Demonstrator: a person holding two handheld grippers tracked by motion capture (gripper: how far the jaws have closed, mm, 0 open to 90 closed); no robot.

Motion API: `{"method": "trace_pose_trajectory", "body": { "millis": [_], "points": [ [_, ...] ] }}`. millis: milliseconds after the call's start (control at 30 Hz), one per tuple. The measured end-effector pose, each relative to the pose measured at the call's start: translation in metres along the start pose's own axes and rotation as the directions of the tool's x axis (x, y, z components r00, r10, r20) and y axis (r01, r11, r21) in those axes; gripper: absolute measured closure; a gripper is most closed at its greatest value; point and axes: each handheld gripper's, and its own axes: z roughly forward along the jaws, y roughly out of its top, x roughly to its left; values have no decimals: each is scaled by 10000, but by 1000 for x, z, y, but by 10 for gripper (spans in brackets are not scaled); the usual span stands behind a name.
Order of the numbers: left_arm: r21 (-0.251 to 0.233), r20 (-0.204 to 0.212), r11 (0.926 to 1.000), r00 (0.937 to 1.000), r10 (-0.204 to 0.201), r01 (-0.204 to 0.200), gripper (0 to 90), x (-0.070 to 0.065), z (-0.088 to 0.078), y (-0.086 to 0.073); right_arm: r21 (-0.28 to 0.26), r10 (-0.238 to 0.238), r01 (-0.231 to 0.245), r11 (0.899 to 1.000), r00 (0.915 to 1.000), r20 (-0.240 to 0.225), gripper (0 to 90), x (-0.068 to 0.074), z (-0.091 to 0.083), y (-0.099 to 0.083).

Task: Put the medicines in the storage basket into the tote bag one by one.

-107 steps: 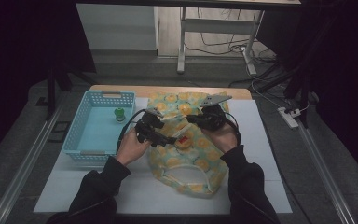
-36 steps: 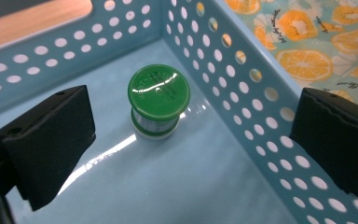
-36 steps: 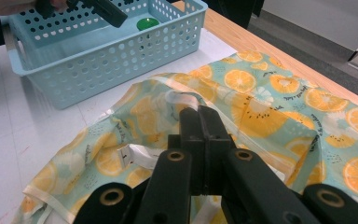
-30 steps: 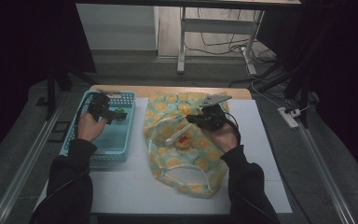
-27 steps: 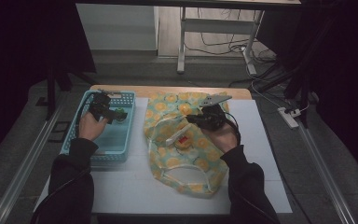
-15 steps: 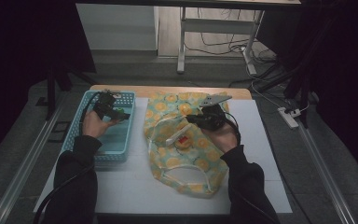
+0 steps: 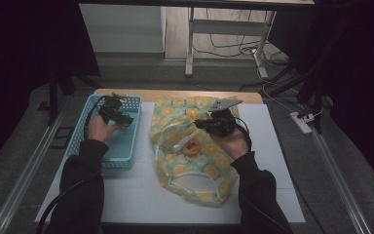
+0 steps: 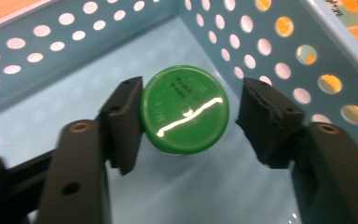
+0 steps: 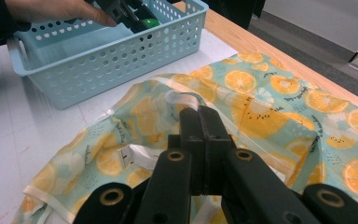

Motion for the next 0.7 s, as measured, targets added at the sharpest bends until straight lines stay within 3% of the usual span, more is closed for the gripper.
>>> {"method": "trace_pose_trajectory", "body": {
  "millis": [167, 300, 700],
  "points": [
    [33, 133, 9999, 9998, -136, 136, 514, 0, -1, 0, -5, 1, -1, 10000, 10000, -1, 900, 0, 0, 0],
    [98, -60, 9997, 9998, -201, 201, 517, -2, -3, 0, -8, -15, 15, 10000, 10000, 11, 900, 0, 0, 0],
    [-449, 175, 9986, 9995, -271, 278, 518, -7, -26, 4, -86, -11, 11, 10000, 10000, 10, 900, 0, -2, 1]
  ]
}}
